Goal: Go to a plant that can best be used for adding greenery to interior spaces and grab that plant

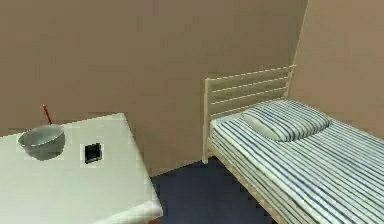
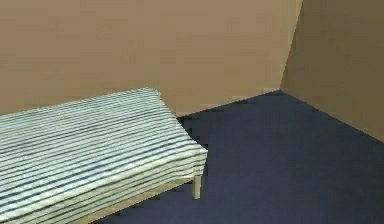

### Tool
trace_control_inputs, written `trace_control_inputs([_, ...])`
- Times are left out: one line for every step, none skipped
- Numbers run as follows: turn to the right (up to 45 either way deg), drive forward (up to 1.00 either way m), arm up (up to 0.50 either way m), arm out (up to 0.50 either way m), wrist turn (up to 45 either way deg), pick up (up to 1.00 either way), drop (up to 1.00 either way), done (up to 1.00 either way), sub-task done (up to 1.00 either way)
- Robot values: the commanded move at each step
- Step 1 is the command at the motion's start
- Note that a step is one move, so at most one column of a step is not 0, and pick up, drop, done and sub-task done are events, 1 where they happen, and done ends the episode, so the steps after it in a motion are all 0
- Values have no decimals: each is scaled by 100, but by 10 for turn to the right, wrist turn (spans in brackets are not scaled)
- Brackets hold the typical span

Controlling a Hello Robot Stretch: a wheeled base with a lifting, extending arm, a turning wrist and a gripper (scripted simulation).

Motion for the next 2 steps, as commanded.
trace_control_inputs([-450, 0, 0, 0, 0, 0, 0, 0, 0])
trace_control_inputs([-450, 0, 0, 0, 0, 0, 0, 0, 0])
